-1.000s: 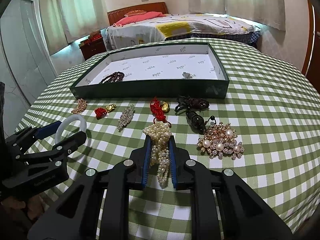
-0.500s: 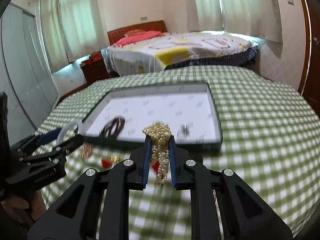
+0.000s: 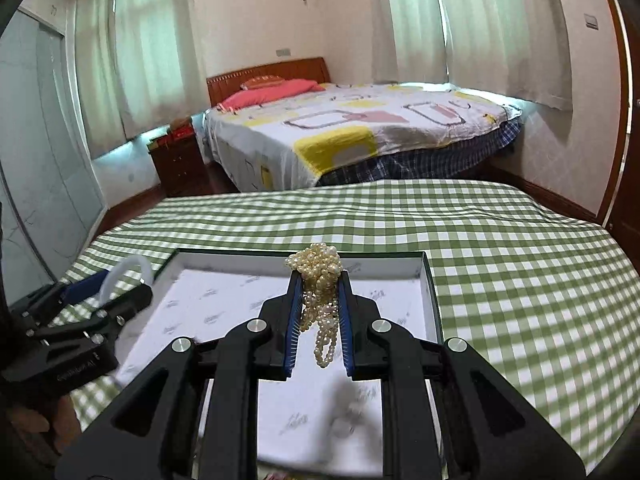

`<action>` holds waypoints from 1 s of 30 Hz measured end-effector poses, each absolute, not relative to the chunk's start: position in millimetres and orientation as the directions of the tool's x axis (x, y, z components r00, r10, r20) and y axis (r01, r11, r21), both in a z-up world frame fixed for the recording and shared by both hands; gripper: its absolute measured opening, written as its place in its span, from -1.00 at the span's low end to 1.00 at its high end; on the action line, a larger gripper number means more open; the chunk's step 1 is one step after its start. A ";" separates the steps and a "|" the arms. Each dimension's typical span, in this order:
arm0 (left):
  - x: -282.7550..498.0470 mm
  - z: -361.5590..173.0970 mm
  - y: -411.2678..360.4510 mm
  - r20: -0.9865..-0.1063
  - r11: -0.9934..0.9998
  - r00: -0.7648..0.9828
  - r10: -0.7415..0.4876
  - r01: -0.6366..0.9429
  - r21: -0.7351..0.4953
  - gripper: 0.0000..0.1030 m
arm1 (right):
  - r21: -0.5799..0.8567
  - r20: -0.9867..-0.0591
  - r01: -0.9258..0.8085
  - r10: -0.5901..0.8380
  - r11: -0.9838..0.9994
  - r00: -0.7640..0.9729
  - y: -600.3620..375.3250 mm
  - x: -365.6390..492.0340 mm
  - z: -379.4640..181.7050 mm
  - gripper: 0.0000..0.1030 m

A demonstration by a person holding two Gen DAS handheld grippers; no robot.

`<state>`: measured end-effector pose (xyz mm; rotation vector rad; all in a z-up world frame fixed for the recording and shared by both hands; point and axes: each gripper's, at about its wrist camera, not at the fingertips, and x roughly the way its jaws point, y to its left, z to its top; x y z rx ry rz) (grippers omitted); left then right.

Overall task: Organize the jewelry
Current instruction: 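Lower the pearls into the box with the right gripper while the left gripper places the bangle there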

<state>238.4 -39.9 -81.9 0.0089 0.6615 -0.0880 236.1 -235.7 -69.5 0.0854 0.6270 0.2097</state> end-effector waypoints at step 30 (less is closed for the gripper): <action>346.4 -149.5 -38.2 -0.853 0.997 0.516 -0.080 0.043 -0.067 0.35 | 0.132 -0.817 -0.110 0.171 0.985 0.551 -247.7 335.1 -131.7 -0.30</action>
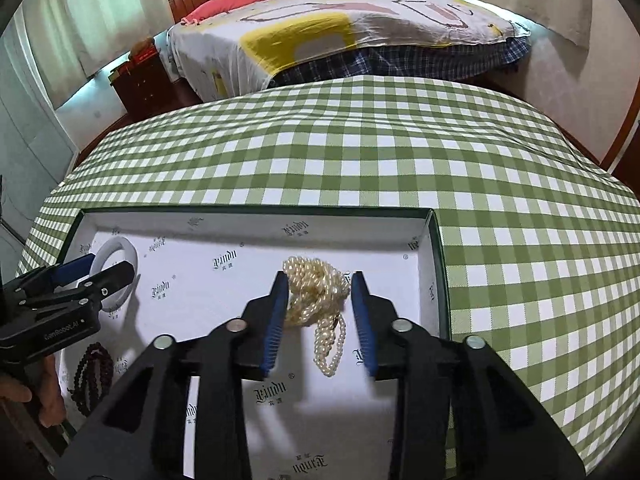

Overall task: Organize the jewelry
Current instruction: 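Lower the pearls into the box with the right gripper while the left gripper places the bangle there, then grasp the red tassel ornament with the right gripper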

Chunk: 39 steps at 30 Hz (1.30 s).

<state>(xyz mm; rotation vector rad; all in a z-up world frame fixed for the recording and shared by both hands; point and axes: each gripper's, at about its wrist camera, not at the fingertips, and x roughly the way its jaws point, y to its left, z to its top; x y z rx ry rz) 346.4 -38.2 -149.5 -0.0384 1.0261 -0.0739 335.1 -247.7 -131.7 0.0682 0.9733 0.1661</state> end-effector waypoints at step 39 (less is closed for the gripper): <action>141.0 -106.3 -8.6 -0.597 1.000 0.802 0.020 -0.028 -0.004 0.44 | 0.136 -0.653 -0.158 0.208 0.978 0.728 -229.8 113.4 -109.6 -0.28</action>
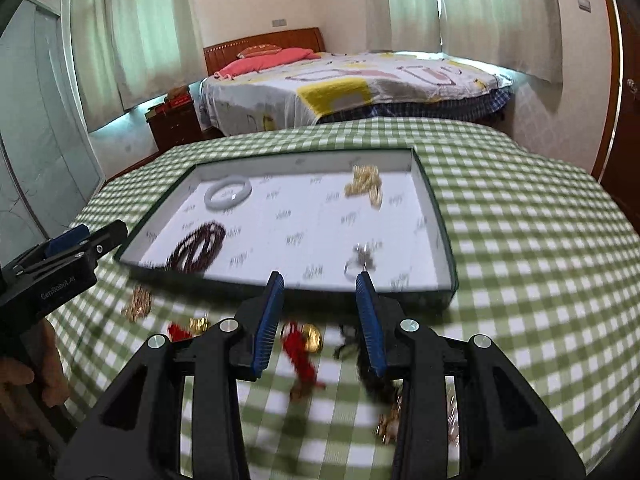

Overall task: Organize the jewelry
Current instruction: 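Grasp the red tassel ornament with the right gripper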

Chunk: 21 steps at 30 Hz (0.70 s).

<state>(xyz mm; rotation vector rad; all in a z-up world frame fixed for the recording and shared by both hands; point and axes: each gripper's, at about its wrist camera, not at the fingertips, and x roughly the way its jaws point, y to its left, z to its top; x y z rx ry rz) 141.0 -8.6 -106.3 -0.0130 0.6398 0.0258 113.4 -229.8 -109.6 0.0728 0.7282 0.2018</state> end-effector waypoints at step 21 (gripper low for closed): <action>111.1 -140.0 8.4 -0.679 0.999 0.734 0.032 -0.053 -0.010 0.44 | 0.126 -0.751 -0.194 0.221 0.973 0.622 -211.1 107.4 -146.7 -0.36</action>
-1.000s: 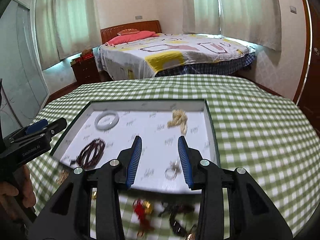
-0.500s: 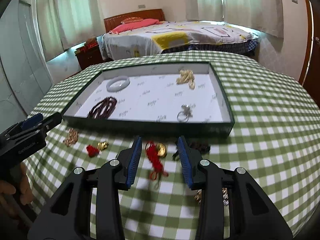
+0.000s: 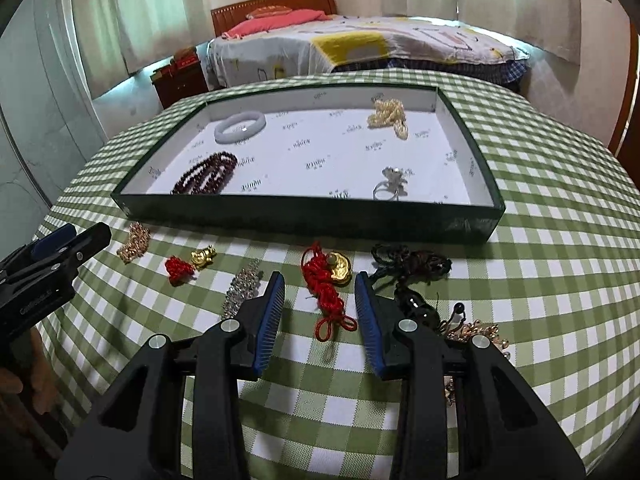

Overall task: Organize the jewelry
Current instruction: 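Grasp the red tassel ornament with the right gripper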

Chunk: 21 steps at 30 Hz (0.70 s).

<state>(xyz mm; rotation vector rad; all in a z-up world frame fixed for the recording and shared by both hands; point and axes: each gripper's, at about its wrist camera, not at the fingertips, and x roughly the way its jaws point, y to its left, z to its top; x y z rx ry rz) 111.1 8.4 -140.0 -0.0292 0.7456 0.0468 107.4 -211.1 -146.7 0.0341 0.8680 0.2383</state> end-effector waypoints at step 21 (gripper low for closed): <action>135.2 -158.2 5.8 -0.745 0.998 0.667 -0.023 -0.029 -0.056 0.44 | 0.106 -0.744 -0.219 0.224 0.970 0.630 -211.2 106.3 -148.4 -0.80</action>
